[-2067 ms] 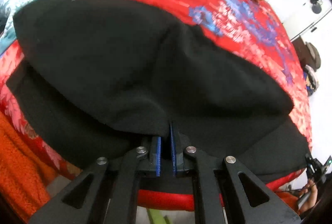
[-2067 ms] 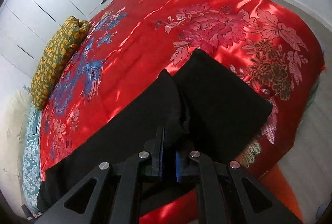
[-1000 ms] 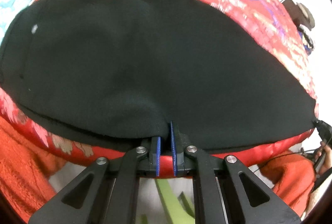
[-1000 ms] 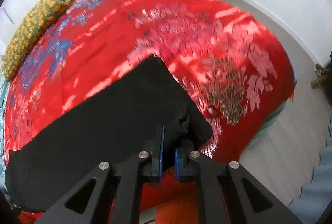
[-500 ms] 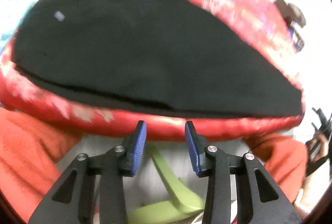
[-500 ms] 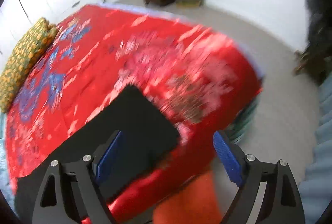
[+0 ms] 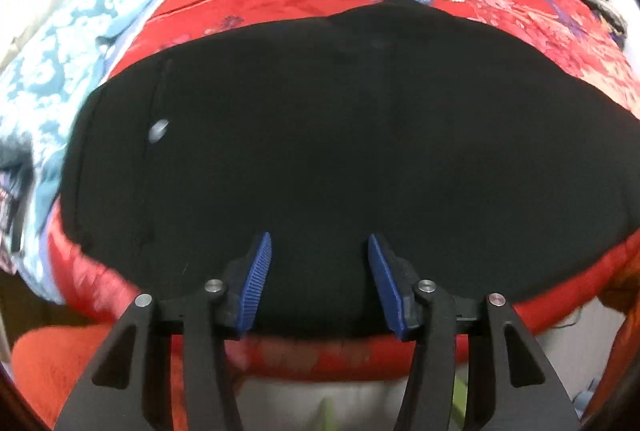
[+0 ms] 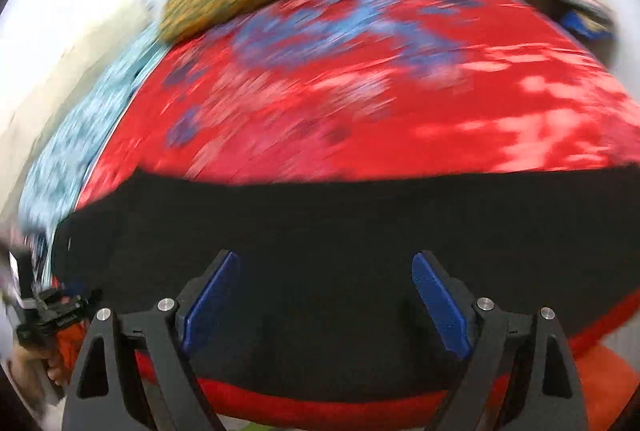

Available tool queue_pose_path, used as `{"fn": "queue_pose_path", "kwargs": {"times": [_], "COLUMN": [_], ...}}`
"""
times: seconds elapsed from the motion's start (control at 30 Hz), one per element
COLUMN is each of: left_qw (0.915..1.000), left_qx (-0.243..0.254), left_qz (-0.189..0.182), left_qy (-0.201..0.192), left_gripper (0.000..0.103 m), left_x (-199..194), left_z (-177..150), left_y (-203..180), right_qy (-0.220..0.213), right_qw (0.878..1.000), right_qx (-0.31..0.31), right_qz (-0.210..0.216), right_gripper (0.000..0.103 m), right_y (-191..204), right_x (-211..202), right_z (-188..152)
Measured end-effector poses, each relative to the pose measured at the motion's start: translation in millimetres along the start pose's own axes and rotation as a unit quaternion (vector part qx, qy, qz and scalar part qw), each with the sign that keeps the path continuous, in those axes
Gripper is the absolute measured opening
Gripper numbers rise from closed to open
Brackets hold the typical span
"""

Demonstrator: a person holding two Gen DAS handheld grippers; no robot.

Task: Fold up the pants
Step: 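Open both grippers and release the folded pants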

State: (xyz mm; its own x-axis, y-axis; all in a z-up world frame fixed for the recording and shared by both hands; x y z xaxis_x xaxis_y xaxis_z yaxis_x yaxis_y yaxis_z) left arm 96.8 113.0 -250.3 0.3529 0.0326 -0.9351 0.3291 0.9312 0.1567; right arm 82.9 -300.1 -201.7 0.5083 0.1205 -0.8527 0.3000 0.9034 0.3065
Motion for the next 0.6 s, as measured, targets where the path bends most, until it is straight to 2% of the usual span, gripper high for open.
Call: {"fn": "queue_pose_path", "kwargs": {"times": [0.1, 0.17, 0.23, 0.3, 0.33, 0.4, 0.6], "left_qw": [0.9995, 0.9991, 0.9985, 0.9980, 0.9978, 0.9974, 0.9984], "left_qx": [-0.024, -0.037, -0.052, -0.056, -0.054, -0.043, -0.020], "left_qz": [-0.014, -0.015, -0.014, -0.003, 0.004, 0.014, 0.016], "left_qy": [0.013, 0.015, -0.001, -0.028, -0.038, -0.055, -0.051], "left_gripper": [0.061, 0.061, 0.062, 0.071, 0.076, 0.078, 0.078], "left_x": [-8.5, -12.1, -24.9, -40.1, -44.5, -52.2, -46.1], "left_z": [-14.9, -15.7, -15.0, -6.6, -4.2, 2.3, 11.3], "left_y": [6.0, 1.3, 2.0, -1.4, -2.5, -8.3, -18.4], "right_qy": [0.053, 0.039, 0.042, 0.041, 0.037, 0.032, 0.028], "right_qw": [0.997, 0.994, 0.988, 0.985, 0.985, 0.986, 0.986], "right_qx": [-0.047, -0.097, -0.138, -0.155, -0.156, -0.149, -0.152], "right_qz": [-0.007, -0.034, -0.052, -0.060, -0.061, -0.059, -0.057], "right_gripper": [0.089, 0.091, 0.100, 0.103, 0.103, 0.103, 0.103], "right_y": [25.2, 33.7, 41.8, 43.4, 42.7, 40.5, 36.5], "right_x": [37.7, 41.9, 45.3, 46.4, 45.7, 43.9, 42.5], "right_z": [-37.5, -54.2, -65.9, -70.4, -71.1, -71.8, -70.8]}}
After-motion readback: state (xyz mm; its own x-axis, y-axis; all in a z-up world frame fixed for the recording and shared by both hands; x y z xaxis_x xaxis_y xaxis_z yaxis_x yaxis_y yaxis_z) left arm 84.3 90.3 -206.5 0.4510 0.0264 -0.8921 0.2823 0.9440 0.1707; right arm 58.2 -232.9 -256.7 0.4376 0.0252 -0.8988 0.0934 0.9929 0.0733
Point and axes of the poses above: each gripper's, at about its wrist camera, not at the fingertips, and x roughly the way its jaws point, y to its left, z to its top, the point moved 2 cm from there along x, roughly the way its jaws point, and after that the axes turned 12 degrees about x, right-handed, at the moved point
